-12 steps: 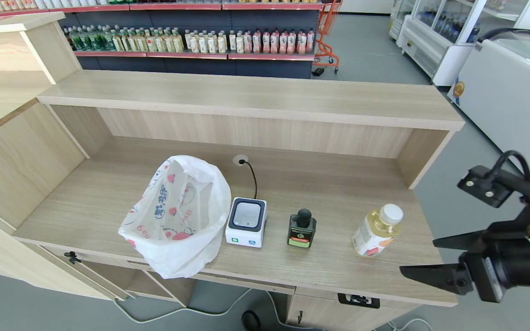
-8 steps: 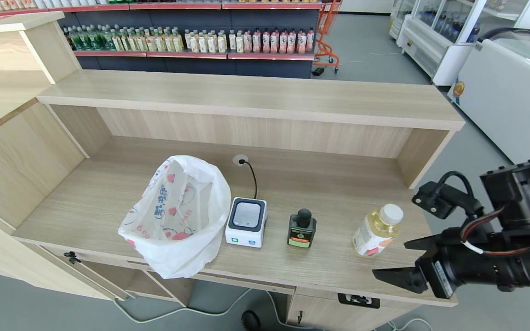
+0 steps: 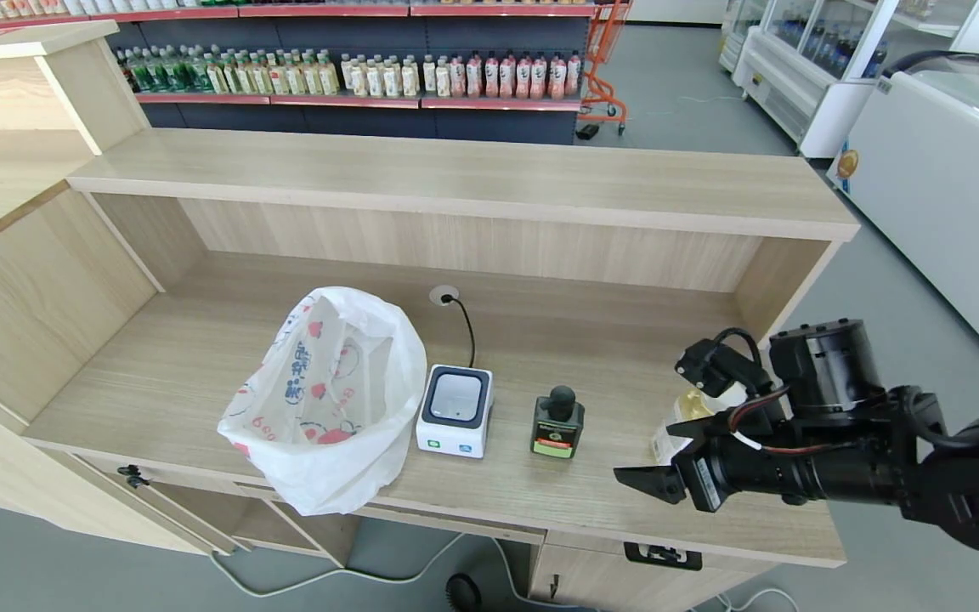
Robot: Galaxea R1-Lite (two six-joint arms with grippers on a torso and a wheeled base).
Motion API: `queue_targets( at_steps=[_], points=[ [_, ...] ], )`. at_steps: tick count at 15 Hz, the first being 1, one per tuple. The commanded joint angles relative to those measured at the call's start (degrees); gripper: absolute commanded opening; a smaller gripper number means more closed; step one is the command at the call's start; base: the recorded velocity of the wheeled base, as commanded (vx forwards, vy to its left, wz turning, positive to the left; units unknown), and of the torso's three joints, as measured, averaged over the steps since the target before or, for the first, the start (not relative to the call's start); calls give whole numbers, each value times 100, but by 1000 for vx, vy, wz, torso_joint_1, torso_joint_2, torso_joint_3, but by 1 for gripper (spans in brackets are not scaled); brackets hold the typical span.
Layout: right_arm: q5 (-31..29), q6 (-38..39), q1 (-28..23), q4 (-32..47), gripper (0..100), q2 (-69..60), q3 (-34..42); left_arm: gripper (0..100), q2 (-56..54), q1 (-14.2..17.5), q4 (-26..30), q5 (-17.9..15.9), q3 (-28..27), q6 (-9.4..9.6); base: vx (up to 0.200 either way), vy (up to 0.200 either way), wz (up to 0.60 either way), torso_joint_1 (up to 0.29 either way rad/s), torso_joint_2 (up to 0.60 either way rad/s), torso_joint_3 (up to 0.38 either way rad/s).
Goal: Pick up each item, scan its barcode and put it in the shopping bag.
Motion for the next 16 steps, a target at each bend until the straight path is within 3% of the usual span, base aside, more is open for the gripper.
queue_targets(
  at_steps=[1,4,7,16],
  points=[
    [144,-56,22,-228,100,489,-15,100,6,0,-3,0,0,-1,0,0,0,0,0,0],
    [328,-355,39,-957,100,1026,-33,100,-2,0,6,0,0,-1,0,0,0,0,0,0],
    [372,-777,48,-1186,100,1298,-112,100,6,0,-3,0,0,-1,0,0,0,0,0,0],
    [583,-909,171,-1572,100,2256,-1483,100,-2,0,-3,0,0,-1,0,0,0,0,0,0]
  ],
)
